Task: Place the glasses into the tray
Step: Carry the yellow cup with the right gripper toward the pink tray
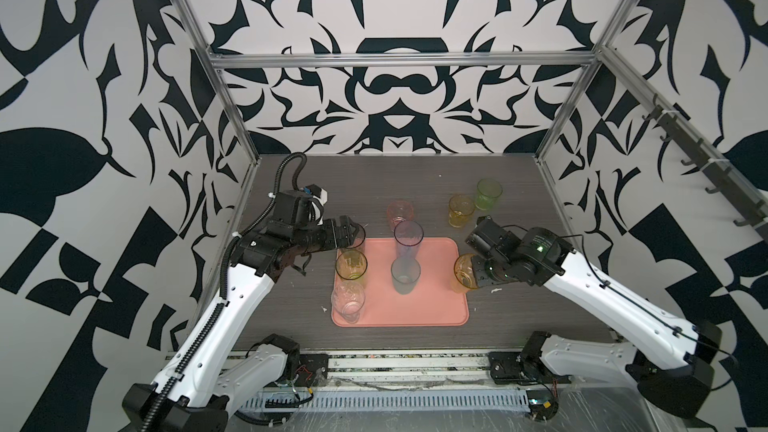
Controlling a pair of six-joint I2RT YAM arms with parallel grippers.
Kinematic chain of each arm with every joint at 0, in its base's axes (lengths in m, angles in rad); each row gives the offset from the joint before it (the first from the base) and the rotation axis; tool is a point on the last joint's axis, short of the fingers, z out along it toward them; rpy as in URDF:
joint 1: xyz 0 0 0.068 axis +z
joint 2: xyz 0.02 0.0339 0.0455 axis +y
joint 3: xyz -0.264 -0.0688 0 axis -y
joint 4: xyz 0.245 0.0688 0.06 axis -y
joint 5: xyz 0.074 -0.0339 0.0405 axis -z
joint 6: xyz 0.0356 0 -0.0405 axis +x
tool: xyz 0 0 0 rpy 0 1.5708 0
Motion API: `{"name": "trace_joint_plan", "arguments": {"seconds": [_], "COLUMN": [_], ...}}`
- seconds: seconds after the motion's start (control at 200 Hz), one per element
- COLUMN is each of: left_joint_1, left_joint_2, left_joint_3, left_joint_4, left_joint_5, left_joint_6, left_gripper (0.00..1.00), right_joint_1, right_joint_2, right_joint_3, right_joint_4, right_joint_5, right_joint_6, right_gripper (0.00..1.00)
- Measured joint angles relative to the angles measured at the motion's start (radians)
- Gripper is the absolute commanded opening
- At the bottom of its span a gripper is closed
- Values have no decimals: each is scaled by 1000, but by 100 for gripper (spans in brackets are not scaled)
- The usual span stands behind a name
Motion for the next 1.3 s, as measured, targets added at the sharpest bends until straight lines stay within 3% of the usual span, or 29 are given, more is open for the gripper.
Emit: {"name": "trace_joint_plan", "arguments": {"seconds": [0.415,0.81,1.3], "left_joint_1": [0,0,0], "left_joint_2": [20,23,26], "left_joint_3": [0,0,0], "left_joint_4": [1,2,2], "left_joint_5": [-3,-10,-11], "left_joint_6": [3,3,4], "left_gripper": [99,99,99], "right_joint_1": [154,296,375], "right_joint_2": [7,120,214], "right_joint_3": [-46,-48,-34], "right_joint_4": [59,108,186], "right_joint_5": [13,18,16], "right_joint_6": [123,203,245], "right_gripper": [0,0,0]}}
